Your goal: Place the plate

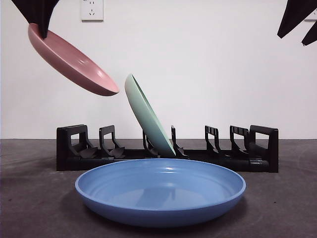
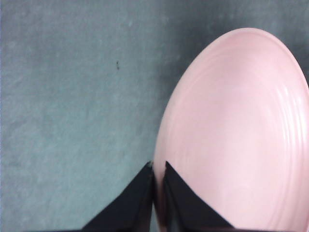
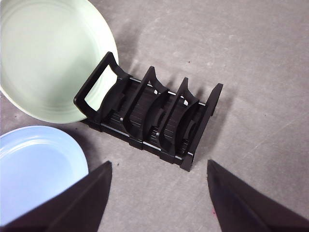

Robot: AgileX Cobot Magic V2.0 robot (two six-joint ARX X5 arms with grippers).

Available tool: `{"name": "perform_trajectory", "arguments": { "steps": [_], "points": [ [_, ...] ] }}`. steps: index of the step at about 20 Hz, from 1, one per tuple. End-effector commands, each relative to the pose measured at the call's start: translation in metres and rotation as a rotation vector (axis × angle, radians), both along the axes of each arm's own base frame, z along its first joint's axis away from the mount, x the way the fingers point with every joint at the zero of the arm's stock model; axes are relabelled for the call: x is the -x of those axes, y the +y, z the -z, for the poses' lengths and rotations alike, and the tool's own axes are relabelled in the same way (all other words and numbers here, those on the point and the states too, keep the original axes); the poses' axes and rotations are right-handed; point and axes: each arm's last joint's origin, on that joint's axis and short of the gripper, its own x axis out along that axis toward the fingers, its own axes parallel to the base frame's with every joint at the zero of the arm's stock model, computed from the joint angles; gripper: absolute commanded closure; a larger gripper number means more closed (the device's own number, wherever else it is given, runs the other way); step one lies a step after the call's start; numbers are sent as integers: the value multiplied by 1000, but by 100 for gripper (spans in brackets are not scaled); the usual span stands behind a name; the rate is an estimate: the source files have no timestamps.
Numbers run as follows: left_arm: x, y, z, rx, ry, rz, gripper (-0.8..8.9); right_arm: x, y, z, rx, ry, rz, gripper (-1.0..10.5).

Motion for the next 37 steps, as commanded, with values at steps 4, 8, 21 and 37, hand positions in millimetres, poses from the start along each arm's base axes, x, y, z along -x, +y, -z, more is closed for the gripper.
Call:
{"name": "perform_trajectory", "arguments": {
  "steps": [4, 8, 21, 37],
  "points": [
    [16, 4, -19, 2, -47, 8, 797, -1, 1, -3, -10, -1, 1, 637],
    [36, 10, -28, 4, -50, 4, 797, -1, 1, -3, -10, -2, 1, 637],
    [159, 30, 39, 354, -148, 124, 798, 0, 1, -1, -6, 20, -1, 637],
    [158, -24, 164, 583, 64, -12, 798, 0, 1, -1, -6, 21, -1, 637]
  ]
}}
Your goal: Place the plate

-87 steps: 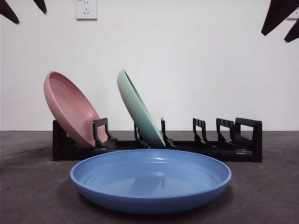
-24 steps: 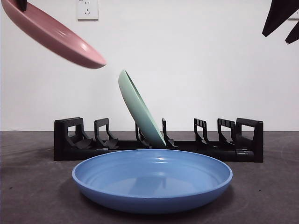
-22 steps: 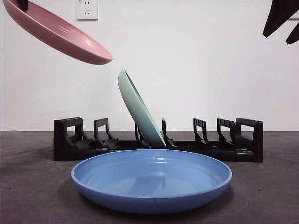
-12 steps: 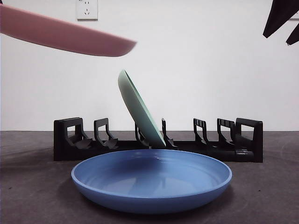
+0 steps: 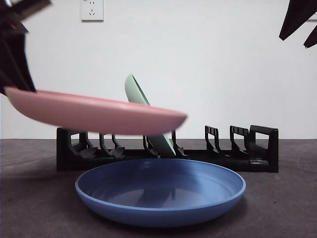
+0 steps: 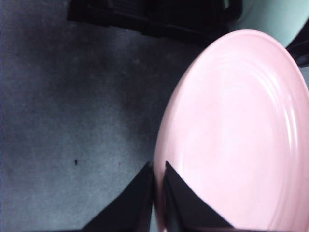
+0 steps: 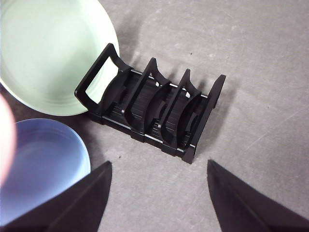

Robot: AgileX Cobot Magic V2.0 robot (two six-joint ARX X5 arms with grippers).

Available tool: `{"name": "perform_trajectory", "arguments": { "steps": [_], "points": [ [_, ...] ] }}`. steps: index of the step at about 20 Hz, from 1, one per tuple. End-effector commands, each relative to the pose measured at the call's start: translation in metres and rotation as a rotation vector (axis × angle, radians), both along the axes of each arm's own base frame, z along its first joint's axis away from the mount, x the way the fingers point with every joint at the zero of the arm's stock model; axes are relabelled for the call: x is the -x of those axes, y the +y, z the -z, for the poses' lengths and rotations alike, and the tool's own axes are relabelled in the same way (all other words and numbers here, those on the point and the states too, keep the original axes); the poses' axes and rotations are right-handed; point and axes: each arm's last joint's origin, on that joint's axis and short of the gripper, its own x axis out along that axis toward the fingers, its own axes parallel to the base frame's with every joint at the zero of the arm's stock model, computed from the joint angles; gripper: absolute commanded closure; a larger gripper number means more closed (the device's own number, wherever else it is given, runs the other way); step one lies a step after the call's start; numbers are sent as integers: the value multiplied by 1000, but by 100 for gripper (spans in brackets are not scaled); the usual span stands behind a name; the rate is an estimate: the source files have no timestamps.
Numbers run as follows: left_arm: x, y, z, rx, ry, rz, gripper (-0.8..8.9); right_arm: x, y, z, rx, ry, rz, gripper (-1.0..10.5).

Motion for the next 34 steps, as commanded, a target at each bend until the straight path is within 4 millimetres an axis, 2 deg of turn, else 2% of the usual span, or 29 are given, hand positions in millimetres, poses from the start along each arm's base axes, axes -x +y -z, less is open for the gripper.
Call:
{"name": "perform_trajectory", "arguments": {
  "steps": [1, 5, 9, 14, 17, 18, 21, 23, 26, 29, 34],
  "points": [
    [-6, -17, 7, -12, 18, -15, 798, -1, 1, -3, -11, -7, 0, 637],
    [-13, -46, 25, -49, 29, 8, 798, -1, 1, -3, -11, -6, 0, 637],
    [-20, -67, 41, -39, 42, 31, 798, -1, 1, -3, -11, -6, 0, 637],
    [-28, -78, 63, -80, 94, 46, 798, -1, 1, -3, -11, -3, 0, 637],
    [-30, -80, 67, -80, 92, 48, 794, -1, 1, -3, -10, 3, 0, 637],
    [-30, -80, 67, -80, 92, 48, 766, -1, 1, -3, -9, 5, 0, 637],
    [-29, -79, 68, -93, 110, 48, 554, 0, 1, -2, -9, 8, 0, 637],
    [-27, -78, 68, -105, 126, 49, 548, 0, 1, -2, -9, 8, 0, 637],
    [-21, -73, 55, -114, 99, 81, 456, 0, 1, -2, -16, 12, 6, 637],
    [-10, -62, 25, -91, -37, 154, 435, -1, 5, -4, -37, 3, 3, 637],
    [20, -22, -27, -88, -309, 232, 436, 2, 17, -4, -74, 20, -21, 637]
  ]
}}
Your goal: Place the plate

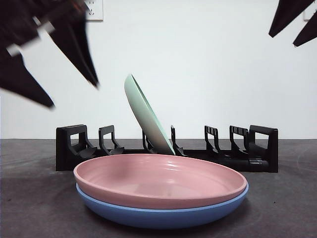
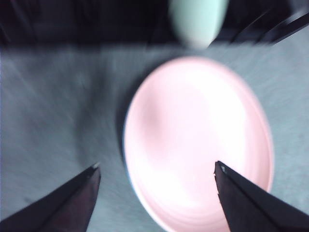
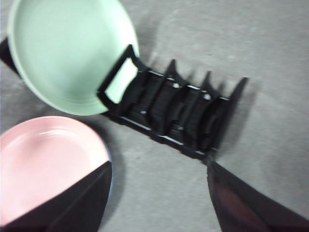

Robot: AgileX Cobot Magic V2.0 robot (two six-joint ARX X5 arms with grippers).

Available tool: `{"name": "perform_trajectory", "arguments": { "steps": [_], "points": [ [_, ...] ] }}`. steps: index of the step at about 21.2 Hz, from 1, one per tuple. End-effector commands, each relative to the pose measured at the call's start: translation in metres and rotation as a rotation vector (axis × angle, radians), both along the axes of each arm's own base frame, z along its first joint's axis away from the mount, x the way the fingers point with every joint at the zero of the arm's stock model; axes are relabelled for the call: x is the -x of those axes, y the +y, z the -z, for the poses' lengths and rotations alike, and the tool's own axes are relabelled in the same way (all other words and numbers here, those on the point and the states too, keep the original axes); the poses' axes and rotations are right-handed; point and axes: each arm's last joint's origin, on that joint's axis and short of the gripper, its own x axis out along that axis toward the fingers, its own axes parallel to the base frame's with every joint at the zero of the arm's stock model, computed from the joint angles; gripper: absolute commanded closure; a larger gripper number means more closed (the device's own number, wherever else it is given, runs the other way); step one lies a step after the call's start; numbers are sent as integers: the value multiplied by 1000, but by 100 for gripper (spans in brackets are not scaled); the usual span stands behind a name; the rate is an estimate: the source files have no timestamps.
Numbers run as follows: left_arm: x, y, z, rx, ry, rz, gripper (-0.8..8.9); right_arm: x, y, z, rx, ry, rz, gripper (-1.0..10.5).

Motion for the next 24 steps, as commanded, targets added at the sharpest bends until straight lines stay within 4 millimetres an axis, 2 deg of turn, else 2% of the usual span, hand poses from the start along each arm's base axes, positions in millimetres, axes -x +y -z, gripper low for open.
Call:
{"name": "perform_trajectory", "arguments": {
  "steps": [1, 5, 9, 13, 18, 24],
  "points": [
    [15, 21, -23, -37, -149, 57, 436, -1, 4, -4, -57, 16, 29, 637],
    [48, 67, -42, -105, -284, -9, 436, -6, 14, -5, -130, 30, 8, 637],
    [79, 94, -47, -145, -357, -100, 436, -26, 38, -9, -238, 134, -66, 637],
    [95, 101, -48, -143, -380, -132, 437, -63, 79, -18, -220, 251, -153, 637],
    [98, 102, -44, -162, -343, -133, 437, -109, 135, -21, -187, 310, -233, 637],
    [98, 103, -43, -177, -337, -147, 437, -137, 169, -16, -163, 298, -249, 637]
  ]
}}
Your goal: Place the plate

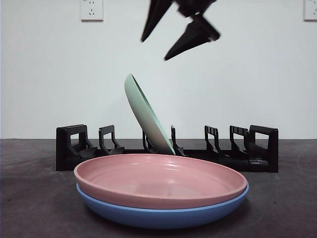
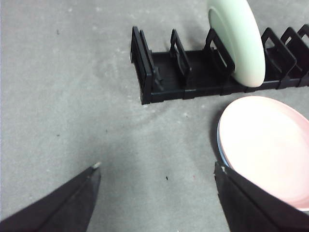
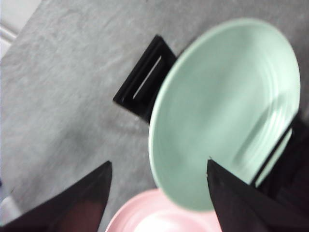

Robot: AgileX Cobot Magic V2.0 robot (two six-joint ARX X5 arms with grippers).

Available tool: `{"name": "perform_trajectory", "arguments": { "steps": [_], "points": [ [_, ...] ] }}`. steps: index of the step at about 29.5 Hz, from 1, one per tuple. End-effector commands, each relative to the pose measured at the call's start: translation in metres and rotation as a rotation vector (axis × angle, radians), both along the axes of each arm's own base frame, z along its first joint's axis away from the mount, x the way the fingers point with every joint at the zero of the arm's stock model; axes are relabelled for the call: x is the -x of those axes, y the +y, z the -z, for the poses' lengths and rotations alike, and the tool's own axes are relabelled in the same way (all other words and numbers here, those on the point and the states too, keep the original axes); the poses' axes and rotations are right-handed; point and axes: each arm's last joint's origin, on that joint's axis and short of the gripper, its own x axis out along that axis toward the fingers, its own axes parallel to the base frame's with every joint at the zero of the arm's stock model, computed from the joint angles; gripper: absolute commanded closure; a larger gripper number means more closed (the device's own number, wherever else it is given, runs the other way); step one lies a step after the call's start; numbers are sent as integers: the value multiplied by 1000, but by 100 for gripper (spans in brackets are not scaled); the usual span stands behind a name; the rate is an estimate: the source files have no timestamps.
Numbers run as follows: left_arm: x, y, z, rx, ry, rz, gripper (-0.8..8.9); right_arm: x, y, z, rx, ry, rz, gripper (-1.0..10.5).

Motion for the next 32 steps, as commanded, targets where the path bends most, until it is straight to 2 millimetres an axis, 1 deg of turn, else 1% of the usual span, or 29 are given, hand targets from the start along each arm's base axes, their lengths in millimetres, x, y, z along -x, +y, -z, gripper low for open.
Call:
{"name": "perform_trajectory", "arguments": {
  "steps": [1, 6, 9, 12, 14, 17, 22, 25, 30, 32],
  "points": [
    [1, 1, -5, -20, -29, -18, 437, -14, 16, 4, -1, 2, -6, 637],
    [0, 2, -5, -37, -33, -38, 437, -31, 34, 15, 6, 14, -17, 638],
    [0, 2, -5, -48, -36, -33, 437, -39, 40, 20, 8, 22, -13, 638],
    [0, 3, -5, -71, -41, -63, 437, -43, 45, 26, 13, 30, -9, 639],
    [0, 3, -5, -83, -43, -79, 437, -45, 46, 29, 16, 31, -8, 640],
    [0, 4, -5, -88, -42, -77, 437, -44, 50, 31, 16, 34, -18, 695],
    [0, 4, -4, -88, -41, -77, 437, -41, 56, 32, 20, 31, -28, 722],
    [0, 4, -4, -89, -38, -77, 437, -42, 59, 37, 27, 44, -27, 728],
    [1, 4, -3, -93, -29, -76, 437, -41, 63, 43, 36, 61, -34, 814],
    [1, 4, -3, -95, -30, -75, 437, -39, 66, 43, 37, 60, -40, 889]
  ]
}}
